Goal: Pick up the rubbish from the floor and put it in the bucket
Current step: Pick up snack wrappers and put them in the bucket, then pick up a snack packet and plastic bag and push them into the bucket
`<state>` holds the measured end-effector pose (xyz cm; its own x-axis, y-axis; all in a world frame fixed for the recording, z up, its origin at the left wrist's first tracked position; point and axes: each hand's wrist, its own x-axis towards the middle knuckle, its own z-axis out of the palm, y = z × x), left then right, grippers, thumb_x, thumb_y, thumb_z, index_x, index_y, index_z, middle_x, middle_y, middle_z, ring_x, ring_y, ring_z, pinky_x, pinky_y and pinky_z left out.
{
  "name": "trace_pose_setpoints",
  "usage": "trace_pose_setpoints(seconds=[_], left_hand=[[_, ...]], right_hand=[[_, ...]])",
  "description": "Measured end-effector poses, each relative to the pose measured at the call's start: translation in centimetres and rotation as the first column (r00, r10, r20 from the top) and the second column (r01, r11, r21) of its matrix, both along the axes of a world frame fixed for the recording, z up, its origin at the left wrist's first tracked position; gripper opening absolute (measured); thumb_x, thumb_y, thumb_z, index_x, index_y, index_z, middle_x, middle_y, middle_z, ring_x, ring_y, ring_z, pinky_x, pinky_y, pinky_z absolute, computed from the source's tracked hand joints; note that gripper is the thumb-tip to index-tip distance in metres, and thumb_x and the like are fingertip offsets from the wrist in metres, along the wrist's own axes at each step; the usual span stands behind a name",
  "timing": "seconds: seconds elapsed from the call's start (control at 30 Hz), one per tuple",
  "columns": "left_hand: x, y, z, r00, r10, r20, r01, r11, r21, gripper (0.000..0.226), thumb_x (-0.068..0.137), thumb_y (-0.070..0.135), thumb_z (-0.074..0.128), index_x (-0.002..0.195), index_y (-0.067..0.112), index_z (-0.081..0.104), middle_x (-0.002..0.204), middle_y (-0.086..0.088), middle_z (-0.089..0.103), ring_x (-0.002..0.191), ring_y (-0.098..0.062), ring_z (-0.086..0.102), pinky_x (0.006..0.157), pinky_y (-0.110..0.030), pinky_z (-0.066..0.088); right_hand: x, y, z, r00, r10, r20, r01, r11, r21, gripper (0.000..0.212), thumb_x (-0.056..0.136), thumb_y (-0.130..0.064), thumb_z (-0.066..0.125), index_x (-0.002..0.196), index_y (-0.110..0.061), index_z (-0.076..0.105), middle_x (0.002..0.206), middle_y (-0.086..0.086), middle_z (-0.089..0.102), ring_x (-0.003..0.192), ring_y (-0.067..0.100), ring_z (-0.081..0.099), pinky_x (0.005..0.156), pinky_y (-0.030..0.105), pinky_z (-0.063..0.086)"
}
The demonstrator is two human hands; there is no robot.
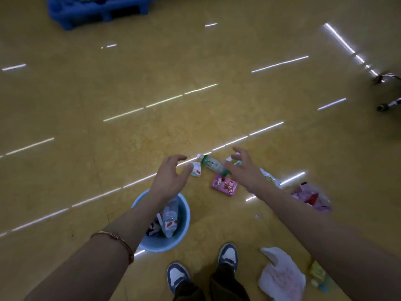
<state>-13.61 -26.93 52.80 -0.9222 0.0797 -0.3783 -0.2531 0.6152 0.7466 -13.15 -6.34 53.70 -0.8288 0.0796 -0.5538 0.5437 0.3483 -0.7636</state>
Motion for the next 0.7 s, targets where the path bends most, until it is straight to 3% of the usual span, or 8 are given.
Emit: trace_pose_setpoints(seconds=[0.1,0.27,0.5,0.7], left_hand=[[-0.9,4.4,3.1,0.999,-0.009,-0.051,0.014,0.994,0.109,0.028,0.092,0.035,0.053,0.117,0.024,0.061,0.123,0.001,0.05,0.113,-0.015,0.051,0.09,-0.029,0.041],[-0.3,12.0,6.1,0.983,-0.157,-0.093,0.17,0.972,0.161,0.03,0.092,0.037,0.052,0.121,0.029,0.058,0.127,0.004,0.05,0.116,-0.013,0.05,0.091,-0.029,0.041],[2.3,23.6,6.3,0.943,-0.319,-0.098,0.33,0.936,0.126,0.039,0.093,0.035,0.052,0.13,0.021,0.051,0.132,0.004,0.05,0.116,-0.012,0.051,0.088,-0.026,0.041],[4.7,32.8,6.5,0.879,-0.472,-0.065,0.476,0.876,0.082,0.049,0.093,0.037,0.053,0.137,0.02,0.041,0.142,-0.001,0.042,0.123,-0.016,0.046,0.093,-0.028,0.039]], right_hand=[[1.1,4.1,2.9,0.99,-0.113,-0.081,0.112,0.994,-0.011,0.065,0.09,-0.035,0.06,0.145,-0.024,0.027,0.142,0.001,0.038,0.108,0.019,0.056,0.091,0.038,0.05],[4.6,12.3,5.7,0.95,-0.266,-0.163,0.265,0.964,-0.028,0.064,0.09,-0.036,0.06,0.144,-0.024,0.029,0.14,-0.002,0.039,0.115,0.017,0.052,0.07,0.021,0.046],[12.4,25.1,5.2,0.851,-0.504,-0.146,0.507,0.862,-0.019,0.065,0.088,-0.036,0.062,0.144,-0.024,0.031,0.142,0.0,0.04,0.117,0.017,0.052,0.085,0.031,0.042],[19.9,34.5,5.4,0.77,-0.629,-0.107,0.634,0.773,0.024,0.065,0.089,-0.037,0.062,0.144,-0.024,0.03,0.144,0.002,0.041,0.115,0.018,0.053,0.083,0.03,0.043]])
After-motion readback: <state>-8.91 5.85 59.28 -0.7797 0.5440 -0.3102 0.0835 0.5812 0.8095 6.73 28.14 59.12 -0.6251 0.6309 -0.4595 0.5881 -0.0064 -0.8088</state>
